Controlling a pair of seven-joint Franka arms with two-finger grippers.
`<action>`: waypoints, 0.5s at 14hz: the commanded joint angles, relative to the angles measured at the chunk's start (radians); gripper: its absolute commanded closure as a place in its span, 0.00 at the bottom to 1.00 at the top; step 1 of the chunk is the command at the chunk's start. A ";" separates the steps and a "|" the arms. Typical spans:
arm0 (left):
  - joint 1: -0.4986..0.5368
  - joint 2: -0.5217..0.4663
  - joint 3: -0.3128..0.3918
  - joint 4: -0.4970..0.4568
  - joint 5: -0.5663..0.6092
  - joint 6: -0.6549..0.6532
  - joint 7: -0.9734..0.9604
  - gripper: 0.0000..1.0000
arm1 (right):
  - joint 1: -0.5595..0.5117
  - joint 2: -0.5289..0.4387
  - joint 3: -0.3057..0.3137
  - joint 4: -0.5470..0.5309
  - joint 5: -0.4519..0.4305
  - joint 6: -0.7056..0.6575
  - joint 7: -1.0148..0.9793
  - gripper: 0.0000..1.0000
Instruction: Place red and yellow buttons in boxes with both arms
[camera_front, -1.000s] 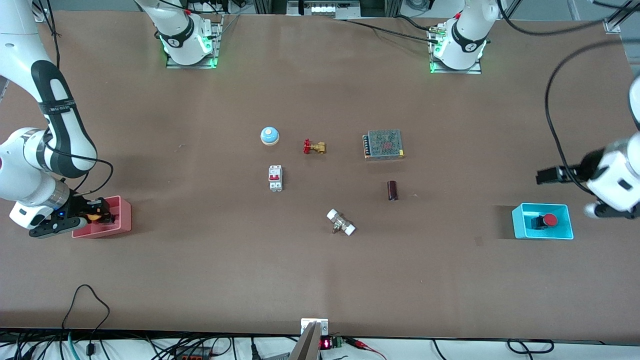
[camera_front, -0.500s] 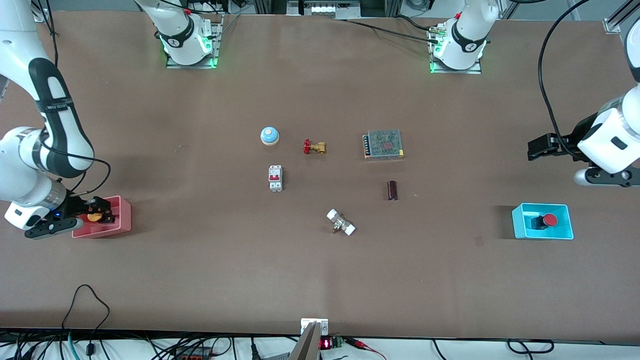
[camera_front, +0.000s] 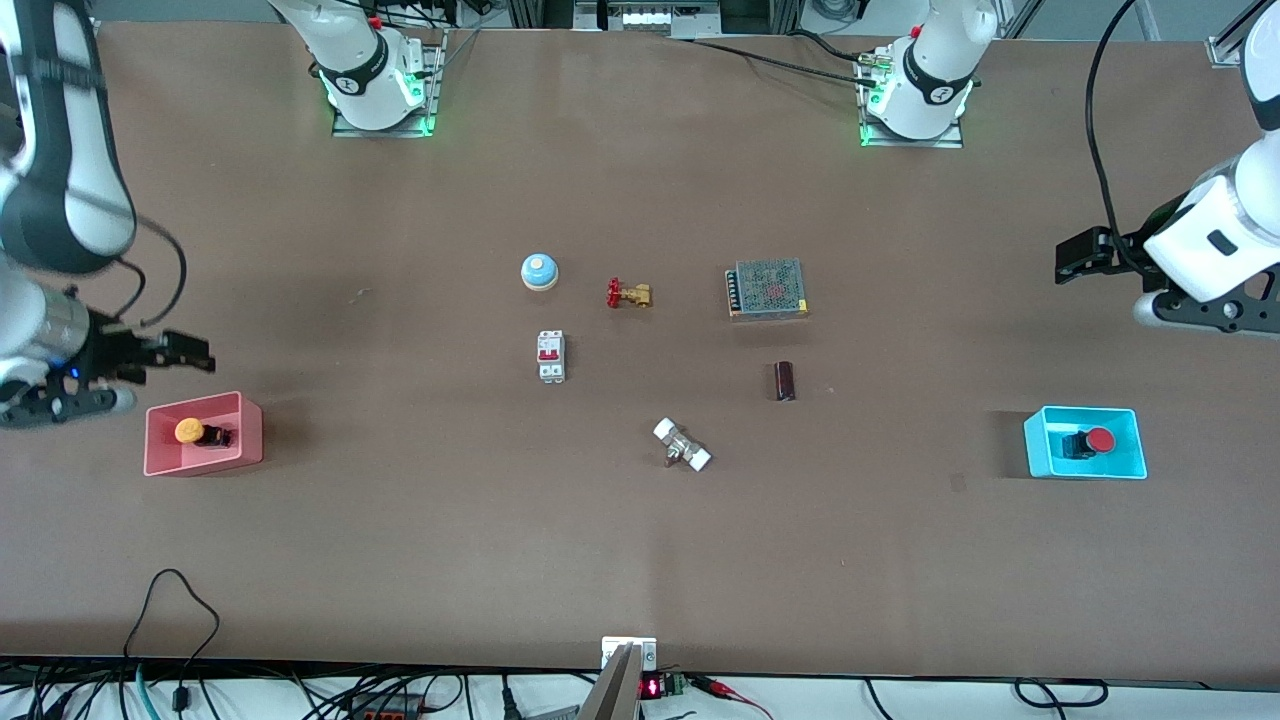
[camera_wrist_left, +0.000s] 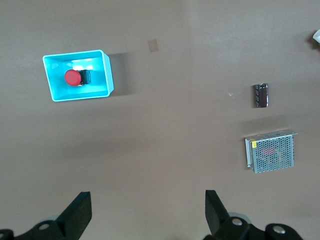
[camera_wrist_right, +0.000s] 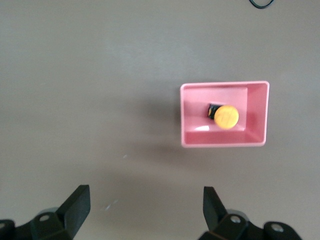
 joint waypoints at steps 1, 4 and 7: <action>0.015 -0.119 -0.011 -0.178 -0.001 0.135 0.028 0.00 | 0.165 -0.127 -0.151 -0.015 0.007 -0.099 0.059 0.00; 0.015 -0.155 -0.010 -0.226 -0.001 0.149 0.033 0.00 | 0.235 -0.144 -0.198 0.074 0.004 -0.244 0.074 0.00; 0.016 -0.149 -0.005 -0.175 0.001 0.070 0.021 0.00 | 0.267 -0.176 -0.201 0.085 0.009 -0.257 0.080 0.00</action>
